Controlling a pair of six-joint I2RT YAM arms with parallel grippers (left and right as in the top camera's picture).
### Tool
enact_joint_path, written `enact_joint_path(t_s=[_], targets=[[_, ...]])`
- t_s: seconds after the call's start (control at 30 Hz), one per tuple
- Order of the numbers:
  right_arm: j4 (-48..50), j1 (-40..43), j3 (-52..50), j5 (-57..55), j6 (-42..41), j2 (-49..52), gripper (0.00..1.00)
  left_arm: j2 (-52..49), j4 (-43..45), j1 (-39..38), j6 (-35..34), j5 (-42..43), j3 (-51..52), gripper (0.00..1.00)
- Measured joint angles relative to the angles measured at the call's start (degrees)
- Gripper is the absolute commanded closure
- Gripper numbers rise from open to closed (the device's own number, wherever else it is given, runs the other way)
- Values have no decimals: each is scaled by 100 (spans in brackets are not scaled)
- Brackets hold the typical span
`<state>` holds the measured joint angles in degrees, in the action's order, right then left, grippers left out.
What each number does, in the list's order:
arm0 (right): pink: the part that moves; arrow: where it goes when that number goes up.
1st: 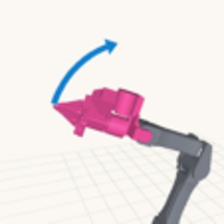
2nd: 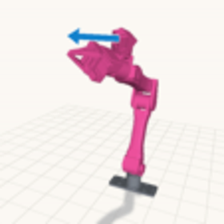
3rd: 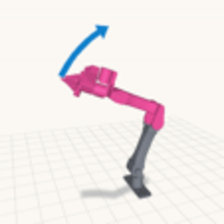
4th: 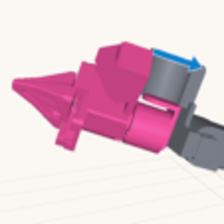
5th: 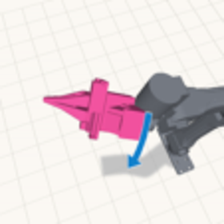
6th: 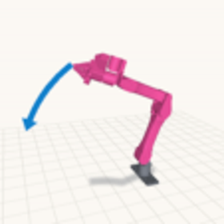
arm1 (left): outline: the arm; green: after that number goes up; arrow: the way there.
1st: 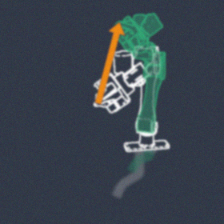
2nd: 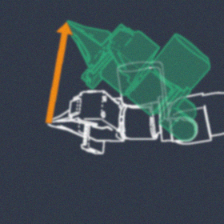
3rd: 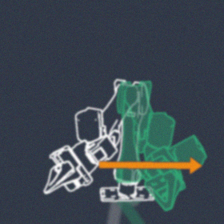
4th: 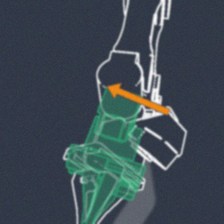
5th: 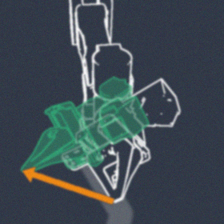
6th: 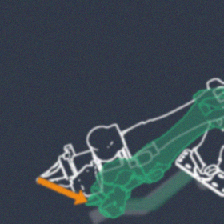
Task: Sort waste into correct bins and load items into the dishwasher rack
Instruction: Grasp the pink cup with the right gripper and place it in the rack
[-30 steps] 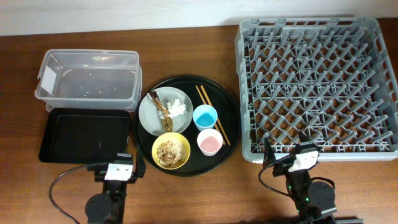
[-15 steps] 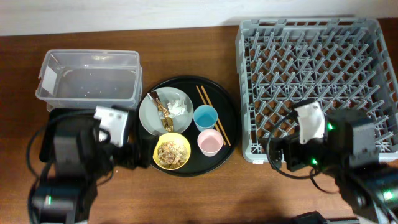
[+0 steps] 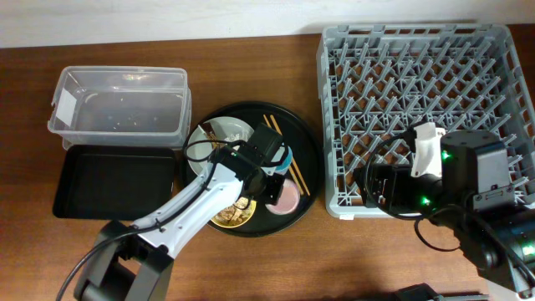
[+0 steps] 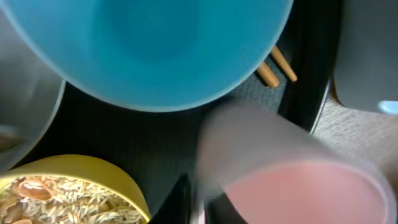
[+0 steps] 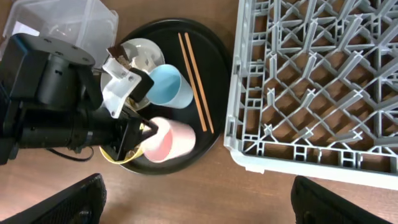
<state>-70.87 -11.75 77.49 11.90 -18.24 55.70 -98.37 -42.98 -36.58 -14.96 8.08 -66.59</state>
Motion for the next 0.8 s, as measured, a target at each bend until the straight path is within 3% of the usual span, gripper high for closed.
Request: enact_joint_path(t_s=[0.07,0.17,0.23,0.3,0.4,0.5,0.53,0.6,0.67,0.7,0.73,0.77,0.8], targets=[[-28,0,0,-4,0,0,2,0,-120,-7,-28,-11,-20,100],[-24,0,0,-4,-2,0,1,101,-1187,140,-31,111,-328,100],[59,0,-2,-7,2,0,7,380,-1644,459,201,741,-844,100],[446,4,9,533,391,2,9,1281,-1600,1624,852,2636,-1633,100],[1864,-4,33,3324,1360,122,5,1510,-1460,2710,1499,6155,-1742,100],[2671,-376,35,4489,1412,555,5,1513,-1425,2734,1624,7499,-1742,100],[2931,-573,24,4760,1368,741,11,1510,-1421,2734,1650,7768,-1742,100],[3329,-1012,28,4953,1239,1008,34,1513,-1427,2734,1655,7910,-1742,100],[3491,-1078,24,5058,1064,1226,50,1510,-1416,2734,1676,7989,-1742,100],[3517,-1075,24,5058,962,1209,55,1513,-1416,2739,1711,8028,-1742,82],[3512,-1073,22,5029,907,1176,55,1513,-1403,2739,1753,8072,-1742,44],[3519,-1075,22,5034,929,1132,55,1513,-1390,2736,1735,8063,-1742,34],[3416,-1029,24,4951,925,960,55,1513,-1410,2736,1757,8008,-1742,1]])
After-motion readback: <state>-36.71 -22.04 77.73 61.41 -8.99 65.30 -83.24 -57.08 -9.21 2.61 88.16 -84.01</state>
